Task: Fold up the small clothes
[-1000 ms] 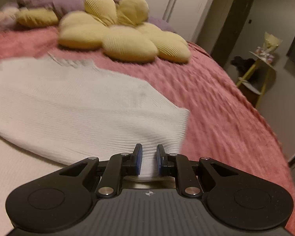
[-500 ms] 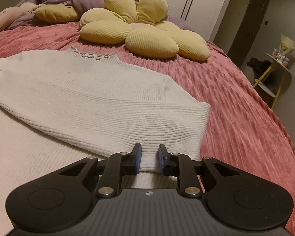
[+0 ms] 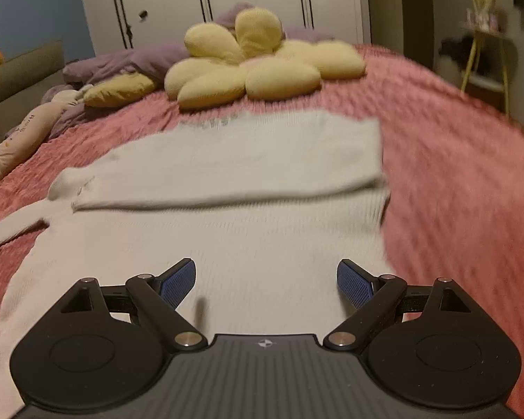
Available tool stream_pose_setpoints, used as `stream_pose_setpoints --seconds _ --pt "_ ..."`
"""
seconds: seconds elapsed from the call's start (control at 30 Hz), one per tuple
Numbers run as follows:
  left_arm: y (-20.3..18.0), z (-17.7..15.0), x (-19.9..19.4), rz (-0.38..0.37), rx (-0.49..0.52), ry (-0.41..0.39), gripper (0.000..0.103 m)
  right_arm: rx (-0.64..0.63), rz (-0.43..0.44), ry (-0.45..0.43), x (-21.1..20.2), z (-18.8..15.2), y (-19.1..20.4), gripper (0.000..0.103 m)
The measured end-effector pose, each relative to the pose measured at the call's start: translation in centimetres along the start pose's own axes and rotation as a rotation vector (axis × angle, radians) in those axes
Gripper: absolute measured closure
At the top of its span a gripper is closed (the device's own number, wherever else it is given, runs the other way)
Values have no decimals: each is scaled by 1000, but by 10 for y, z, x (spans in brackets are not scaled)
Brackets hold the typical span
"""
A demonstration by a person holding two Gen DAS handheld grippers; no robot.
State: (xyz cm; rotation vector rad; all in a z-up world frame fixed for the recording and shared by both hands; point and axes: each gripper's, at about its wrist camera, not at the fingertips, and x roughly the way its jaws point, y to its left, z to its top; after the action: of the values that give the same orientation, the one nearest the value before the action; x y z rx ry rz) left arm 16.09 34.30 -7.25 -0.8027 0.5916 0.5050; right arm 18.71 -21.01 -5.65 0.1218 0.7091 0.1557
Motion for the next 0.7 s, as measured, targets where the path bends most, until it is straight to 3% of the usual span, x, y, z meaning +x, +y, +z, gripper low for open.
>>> stream_pose_setpoints --seconds 0.13,0.2,0.27,0.37,0.57,0.7 --pt "44 25 12 -65 -241 -48 51 -19 -25 28 2 -1 9 14" --pt "62 34 20 -71 -355 -63 74 -15 -31 33 1 -2 12 14" --pt "72 42 31 -73 -426 -62 90 -8 -37 40 -1 -2 15 14" --pt "81 47 39 -104 -473 -48 92 -7 -51 48 -2 -4 17 14" --pt "61 60 32 -102 -325 -45 94 -8 -75 59 1 -7 17 14" --pt "-1 64 6 -177 -91 -79 94 -6 -73 53 0 -11 13 14"
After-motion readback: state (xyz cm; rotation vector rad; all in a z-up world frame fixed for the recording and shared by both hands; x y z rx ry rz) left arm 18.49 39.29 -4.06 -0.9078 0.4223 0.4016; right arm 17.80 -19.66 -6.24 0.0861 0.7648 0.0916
